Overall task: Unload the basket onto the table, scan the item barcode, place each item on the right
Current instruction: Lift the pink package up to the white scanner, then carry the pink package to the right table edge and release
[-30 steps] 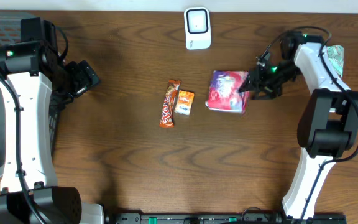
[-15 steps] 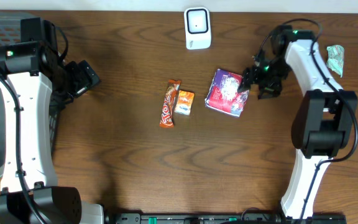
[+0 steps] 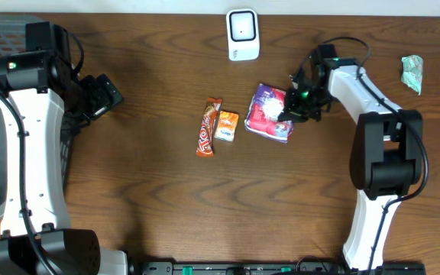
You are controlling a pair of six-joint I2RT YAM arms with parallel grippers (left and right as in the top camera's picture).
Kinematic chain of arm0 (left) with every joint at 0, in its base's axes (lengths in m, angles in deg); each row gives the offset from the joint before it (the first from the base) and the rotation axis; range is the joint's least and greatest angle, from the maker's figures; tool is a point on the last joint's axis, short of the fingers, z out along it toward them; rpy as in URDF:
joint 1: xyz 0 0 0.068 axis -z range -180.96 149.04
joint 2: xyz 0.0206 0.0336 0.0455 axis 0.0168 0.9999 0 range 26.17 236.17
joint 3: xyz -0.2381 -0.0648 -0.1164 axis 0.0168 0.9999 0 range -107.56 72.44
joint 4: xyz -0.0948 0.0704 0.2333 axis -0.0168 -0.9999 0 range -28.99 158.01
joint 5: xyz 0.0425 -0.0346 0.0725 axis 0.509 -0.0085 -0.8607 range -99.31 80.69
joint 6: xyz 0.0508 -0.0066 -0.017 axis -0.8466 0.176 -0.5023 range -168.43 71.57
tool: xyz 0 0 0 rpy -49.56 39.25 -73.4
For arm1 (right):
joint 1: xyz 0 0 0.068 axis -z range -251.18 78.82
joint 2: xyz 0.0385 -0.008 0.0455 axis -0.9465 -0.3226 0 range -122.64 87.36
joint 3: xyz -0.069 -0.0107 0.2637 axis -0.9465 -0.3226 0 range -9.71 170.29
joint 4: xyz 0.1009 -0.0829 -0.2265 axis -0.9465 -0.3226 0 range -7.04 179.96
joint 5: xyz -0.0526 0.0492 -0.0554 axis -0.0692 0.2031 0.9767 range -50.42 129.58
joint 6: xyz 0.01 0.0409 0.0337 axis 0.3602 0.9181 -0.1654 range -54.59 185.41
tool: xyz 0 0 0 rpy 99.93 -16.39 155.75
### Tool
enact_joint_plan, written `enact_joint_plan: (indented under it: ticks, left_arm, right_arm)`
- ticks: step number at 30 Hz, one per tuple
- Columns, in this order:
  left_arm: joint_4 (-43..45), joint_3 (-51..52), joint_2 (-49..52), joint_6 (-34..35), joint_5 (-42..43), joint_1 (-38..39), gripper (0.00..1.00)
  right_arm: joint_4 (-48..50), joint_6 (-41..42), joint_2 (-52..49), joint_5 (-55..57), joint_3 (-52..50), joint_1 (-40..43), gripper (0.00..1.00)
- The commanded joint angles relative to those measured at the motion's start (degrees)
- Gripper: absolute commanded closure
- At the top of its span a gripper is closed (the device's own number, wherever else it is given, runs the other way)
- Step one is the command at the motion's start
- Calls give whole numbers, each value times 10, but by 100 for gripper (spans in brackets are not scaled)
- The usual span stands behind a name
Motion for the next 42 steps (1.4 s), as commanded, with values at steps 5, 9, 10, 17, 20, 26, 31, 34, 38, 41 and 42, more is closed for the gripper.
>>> enact_joint_plan:
  ticks: [5,9,10,17,20,26,31,34,38,41,42]
  left_arm:
    - [-2,3,3,1,-7,-1,2]
    - [-2,3,3,1,-7,-1,2]
    - [-2,3,3,1,-7,-1,2]
    - [-2,3,3,1,-7,-1,2]
    - [-2,3,3,1,-7,-1,2]
    - [-2,3,3,1,-7,-1,2]
    - [-2,3,3,1,-7,-1,2]
    - [-2,3,3,1,-7,-1,2]
    - [-2,3,3,1,-7,-1,2]
    - [-2,3,3,1,-7,-1,2]
    - [-2,3,3,1,-7,-1,2]
  right_arm:
    - [0,39,-3,-37,76,-22,99]
    - [21,82,-3,-50,147,-22,99]
    - [33,95,-3,-50,162,-22,99]
    - [217,202,-3,-41,179,-33,99]
    - [263,230,-3,12,178,-47,99]
    - [310,274,-6,155,178,-88,99]
    - [345,278,-16,206,178,-109,99]
    - [355,278,-20,208,178,-107,99]
    - [353,275,-18,207,178,-89,99]
    - [336,275,-10,201,178,-55,99]
    - [327,275,-7,201,179,-40,99]
